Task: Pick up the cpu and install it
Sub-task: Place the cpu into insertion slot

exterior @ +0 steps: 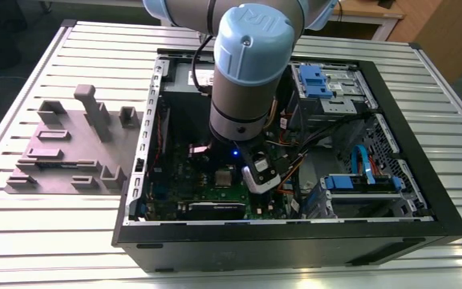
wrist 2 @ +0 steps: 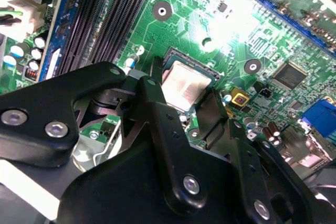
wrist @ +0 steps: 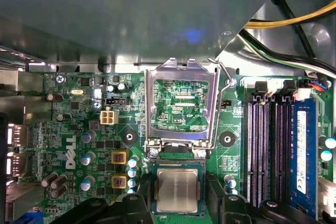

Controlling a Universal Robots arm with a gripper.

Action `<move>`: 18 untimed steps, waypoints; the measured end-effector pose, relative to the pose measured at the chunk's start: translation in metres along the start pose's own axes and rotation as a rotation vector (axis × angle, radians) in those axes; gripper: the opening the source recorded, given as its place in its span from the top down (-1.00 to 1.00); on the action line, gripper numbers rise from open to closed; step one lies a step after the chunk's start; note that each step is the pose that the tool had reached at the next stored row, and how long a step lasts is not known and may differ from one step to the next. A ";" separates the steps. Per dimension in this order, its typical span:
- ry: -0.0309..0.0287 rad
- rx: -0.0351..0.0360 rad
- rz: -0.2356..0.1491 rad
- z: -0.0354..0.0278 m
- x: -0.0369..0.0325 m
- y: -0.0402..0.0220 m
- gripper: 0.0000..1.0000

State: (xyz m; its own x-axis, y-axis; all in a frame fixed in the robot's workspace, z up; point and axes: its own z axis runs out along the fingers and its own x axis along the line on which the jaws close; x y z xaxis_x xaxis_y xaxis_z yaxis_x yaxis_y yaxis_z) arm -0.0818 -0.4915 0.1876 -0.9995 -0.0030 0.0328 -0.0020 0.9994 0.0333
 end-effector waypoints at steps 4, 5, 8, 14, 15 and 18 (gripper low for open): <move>0.0001 0.0003 0.000 -0.0018 0.0001 0.0000 0.00; 0.0001 0.0002 0.000 -0.0018 0.0001 0.0000 0.00; 0.0001 0.0001 0.000 -0.0018 0.0001 0.0000 0.00; 0.0004 0.0001 -0.001 -0.0020 0.0002 -0.0001 0.03; 0.0004 -0.0002 -0.003 -0.0019 0.0001 -0.0002 0.05; 0.0007 -0.0007 -0.012 -0.0018 0.0001 -0.0007 0.05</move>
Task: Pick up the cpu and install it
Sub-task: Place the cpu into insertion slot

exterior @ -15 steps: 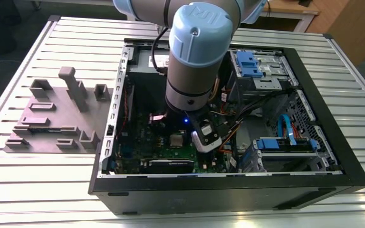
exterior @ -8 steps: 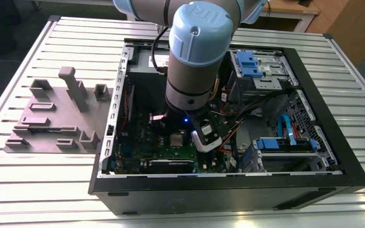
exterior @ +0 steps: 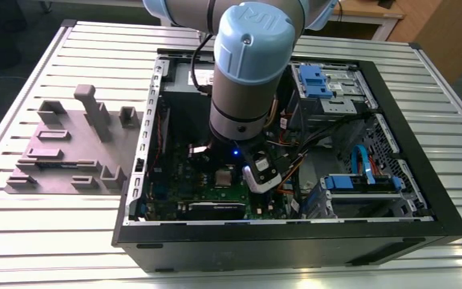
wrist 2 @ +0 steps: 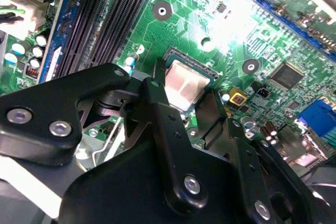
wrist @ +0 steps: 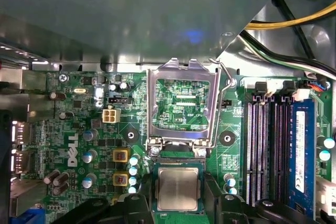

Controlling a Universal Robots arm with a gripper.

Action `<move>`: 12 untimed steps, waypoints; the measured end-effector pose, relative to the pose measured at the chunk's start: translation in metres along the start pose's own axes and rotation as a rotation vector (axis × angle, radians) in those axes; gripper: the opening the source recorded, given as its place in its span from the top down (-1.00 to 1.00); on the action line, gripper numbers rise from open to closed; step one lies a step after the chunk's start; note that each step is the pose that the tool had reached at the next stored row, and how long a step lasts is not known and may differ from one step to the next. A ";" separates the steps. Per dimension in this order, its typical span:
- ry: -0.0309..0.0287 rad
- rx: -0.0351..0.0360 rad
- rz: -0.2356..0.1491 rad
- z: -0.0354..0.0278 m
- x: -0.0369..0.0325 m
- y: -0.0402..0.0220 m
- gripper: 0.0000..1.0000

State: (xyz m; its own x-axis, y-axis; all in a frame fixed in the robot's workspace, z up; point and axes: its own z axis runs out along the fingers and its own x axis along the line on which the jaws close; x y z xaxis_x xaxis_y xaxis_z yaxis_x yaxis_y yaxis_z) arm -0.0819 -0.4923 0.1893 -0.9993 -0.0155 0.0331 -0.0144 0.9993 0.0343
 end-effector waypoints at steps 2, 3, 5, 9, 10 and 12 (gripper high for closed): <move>0.0000 -0.0004 -0.001 0.0000 0.0000 0.0000 0.05; -0.0001 -0.0004 -0.002 -0.0004 0.0000 0.0000 0.05; -0.0002 -0.0006 -0.002 -0.0006 0.0000 0.0000 0.05; 0.0002 -0.0001 -0.003 -0.0021 0.0001 0.0000 0.07; 0.0000 -0.0002 -0.003 -0.0021 0.0000 0.0000 0.07; 0.0000 -0.0006 -0.003 -0.0020 0.0001 0.0000 0.10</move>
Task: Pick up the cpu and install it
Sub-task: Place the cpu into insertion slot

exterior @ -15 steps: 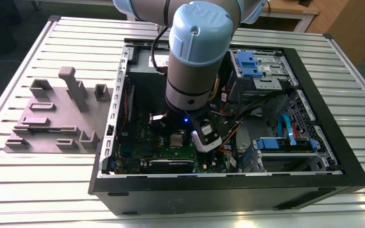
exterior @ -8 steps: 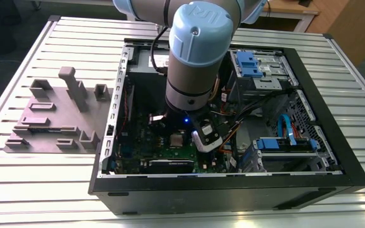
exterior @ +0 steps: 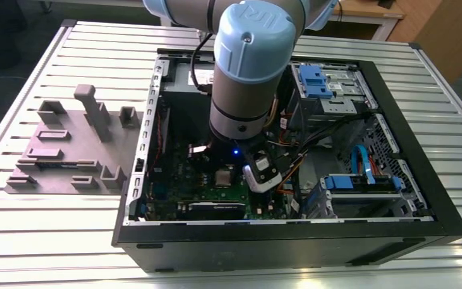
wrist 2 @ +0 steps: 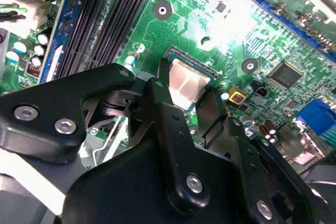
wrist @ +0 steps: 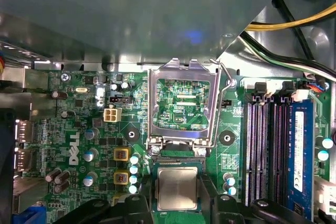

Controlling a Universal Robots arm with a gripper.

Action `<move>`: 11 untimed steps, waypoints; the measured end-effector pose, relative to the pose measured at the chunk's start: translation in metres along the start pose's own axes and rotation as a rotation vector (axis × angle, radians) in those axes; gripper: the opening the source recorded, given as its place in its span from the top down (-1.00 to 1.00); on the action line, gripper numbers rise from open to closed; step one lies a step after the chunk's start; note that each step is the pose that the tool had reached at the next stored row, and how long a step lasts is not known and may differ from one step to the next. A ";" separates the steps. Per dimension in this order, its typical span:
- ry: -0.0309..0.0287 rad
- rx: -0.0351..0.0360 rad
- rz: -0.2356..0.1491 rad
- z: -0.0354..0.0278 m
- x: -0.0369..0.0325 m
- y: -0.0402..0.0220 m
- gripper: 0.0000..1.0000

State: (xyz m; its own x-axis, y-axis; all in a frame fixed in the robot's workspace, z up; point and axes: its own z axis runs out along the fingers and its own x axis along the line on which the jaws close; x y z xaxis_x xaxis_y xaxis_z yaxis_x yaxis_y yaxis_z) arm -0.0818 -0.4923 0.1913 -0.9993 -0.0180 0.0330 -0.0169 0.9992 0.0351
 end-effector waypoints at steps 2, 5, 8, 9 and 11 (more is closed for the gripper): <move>0.0002 -0.0022 0.000 0.0006 0.0001 -0.0001 0.10; 0.0003 -0.0042 0.000 0.0019 0.0000 -0.0002 0.10; 0.0000 -0.0047 0.000 0.0022 -0.0001 -0.0001 0.10; 0.0000 -0.0045 0.000 0.0022 -0.0001 -0.0001 0.10; -0.0003 -0.0045 0.000 0.0025 -0.0001 -0.0001 0.07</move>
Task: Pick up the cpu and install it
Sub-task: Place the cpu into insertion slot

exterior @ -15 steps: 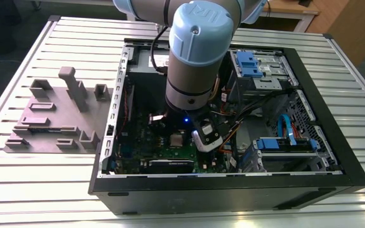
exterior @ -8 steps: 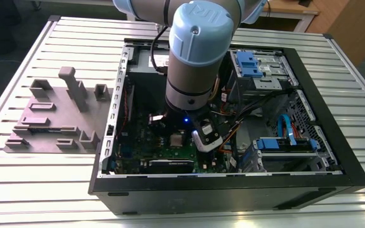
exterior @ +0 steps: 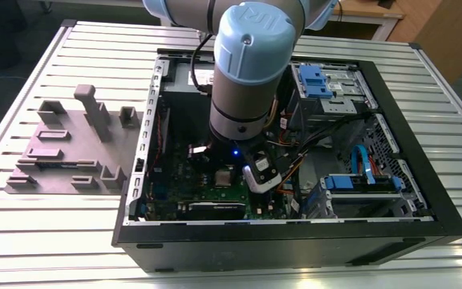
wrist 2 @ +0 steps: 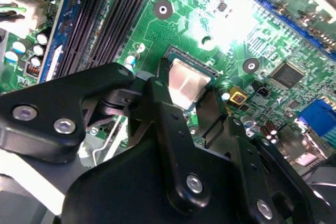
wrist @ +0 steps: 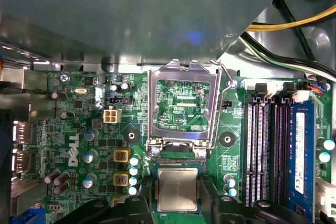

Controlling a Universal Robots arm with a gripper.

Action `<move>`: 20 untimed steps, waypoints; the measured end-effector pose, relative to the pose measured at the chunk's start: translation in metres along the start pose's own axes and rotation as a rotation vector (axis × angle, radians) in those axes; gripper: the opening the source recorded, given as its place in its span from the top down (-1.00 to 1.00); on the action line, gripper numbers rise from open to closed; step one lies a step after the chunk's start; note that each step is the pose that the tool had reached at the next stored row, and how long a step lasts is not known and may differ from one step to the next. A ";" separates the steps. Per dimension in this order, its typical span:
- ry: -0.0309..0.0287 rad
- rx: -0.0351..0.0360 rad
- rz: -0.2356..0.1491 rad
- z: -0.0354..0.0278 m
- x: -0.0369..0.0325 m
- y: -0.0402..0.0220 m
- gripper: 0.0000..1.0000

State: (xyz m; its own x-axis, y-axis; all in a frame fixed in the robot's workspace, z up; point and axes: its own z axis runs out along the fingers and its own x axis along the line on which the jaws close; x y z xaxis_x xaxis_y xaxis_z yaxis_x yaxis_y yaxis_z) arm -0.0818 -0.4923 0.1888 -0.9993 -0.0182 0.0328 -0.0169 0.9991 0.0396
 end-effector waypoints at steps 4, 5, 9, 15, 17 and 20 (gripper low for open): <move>0.0005 0.0009 0.000 0.0018 -0.0001 -0.0002 -0.04; 0.0005 0.0009 0.000 0.0019 -0.0002 -0.0002 -0.04; -0.0004 -0.0009 0.000 0.0008 -0.0004 0.0001 -0.04; 0.0001 -0.0001 0.000 -0.0001 -0.0003 0.0000 -0.04; 0.0003 0.0003 0.000 0.0006 -0.0004 -0.0001 -0.04; 0.0003 0.0003 0.000 0.0012 -0.0005 -0.0001 -0.04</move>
State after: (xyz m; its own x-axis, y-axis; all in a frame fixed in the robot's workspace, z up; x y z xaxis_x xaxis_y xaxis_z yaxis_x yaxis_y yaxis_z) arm -0.0813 -0.4923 0.1876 -0.9993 -0.0182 0.0331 -0.0169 0.9991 0.0393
